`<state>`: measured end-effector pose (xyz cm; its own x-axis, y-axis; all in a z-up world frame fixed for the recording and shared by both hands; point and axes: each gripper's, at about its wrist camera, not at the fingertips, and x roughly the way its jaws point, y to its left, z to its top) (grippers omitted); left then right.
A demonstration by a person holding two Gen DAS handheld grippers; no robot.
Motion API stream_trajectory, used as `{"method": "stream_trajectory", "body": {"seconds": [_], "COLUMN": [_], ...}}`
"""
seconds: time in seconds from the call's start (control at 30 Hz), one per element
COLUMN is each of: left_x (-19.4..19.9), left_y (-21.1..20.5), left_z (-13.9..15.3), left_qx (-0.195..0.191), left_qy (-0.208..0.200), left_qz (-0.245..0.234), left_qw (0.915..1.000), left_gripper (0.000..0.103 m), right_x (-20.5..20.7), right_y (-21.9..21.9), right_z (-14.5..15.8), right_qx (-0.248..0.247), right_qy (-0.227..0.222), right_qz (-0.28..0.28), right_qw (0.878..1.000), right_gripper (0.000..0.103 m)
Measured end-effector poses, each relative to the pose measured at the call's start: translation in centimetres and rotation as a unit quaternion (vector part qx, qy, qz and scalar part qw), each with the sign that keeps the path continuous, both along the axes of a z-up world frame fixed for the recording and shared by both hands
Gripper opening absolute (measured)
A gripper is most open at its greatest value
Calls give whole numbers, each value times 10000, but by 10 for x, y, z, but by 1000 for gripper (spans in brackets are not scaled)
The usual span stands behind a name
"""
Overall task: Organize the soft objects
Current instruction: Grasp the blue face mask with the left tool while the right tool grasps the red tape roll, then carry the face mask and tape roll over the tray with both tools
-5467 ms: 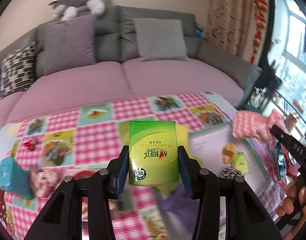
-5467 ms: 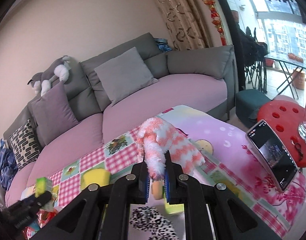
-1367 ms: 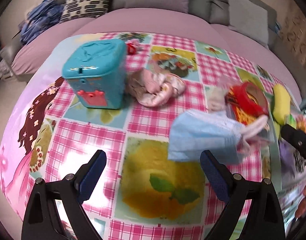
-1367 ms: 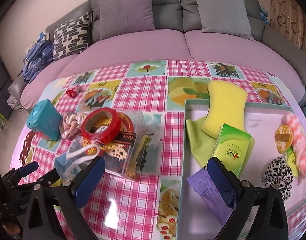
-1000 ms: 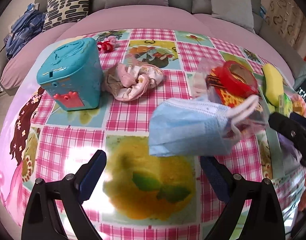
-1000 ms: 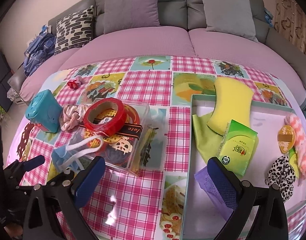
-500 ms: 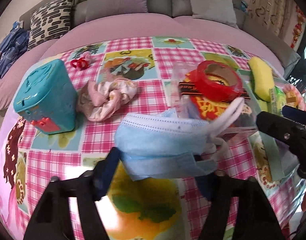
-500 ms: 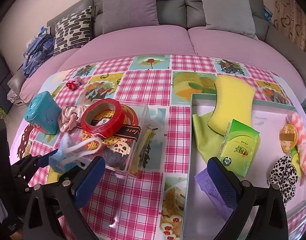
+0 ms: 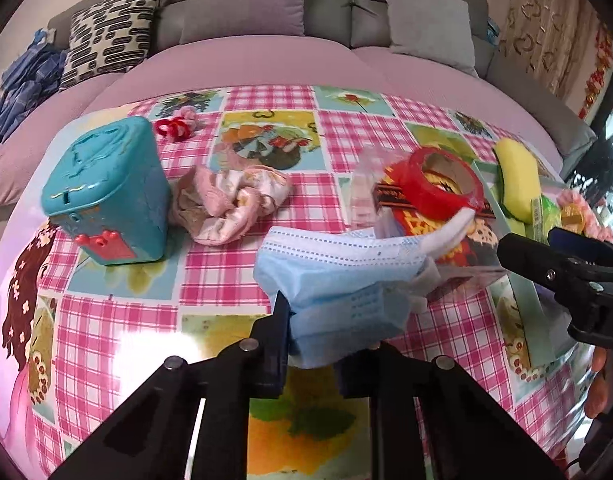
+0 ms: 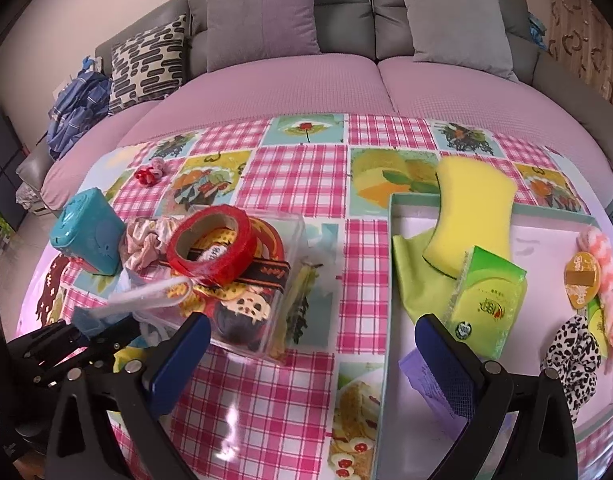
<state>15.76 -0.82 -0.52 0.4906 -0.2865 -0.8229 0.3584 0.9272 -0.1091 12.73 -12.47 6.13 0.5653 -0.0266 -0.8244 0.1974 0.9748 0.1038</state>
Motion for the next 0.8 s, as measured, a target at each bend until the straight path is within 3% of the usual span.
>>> {"method": "stream_trajectory", "body": {"seconds": [0.27, 0.53, 0.8], "left_x": [7, 12, 11], "left_y": [32, 58, 62], "left_z": [7, 4, 1], "left_qx": [-269, -382, -470], "left_qy": [-84, -12, 56], "left_qz": [740, 1269, 1280], "left_qw": [9969, 9912, 9906], "left_gripper": [16, 16, 16], "right_x": [17, 30, 35], "right_y": [24, 47, 56], "right_z": [3, 5, 2], "right_qx": [19, -300, -406], "right_qy": [-356, -647, -646], "right_qz": [346, 571, 686], "right_qw": [9988, 9958, 9947], "right_gripper": [103, 80, 61]}}
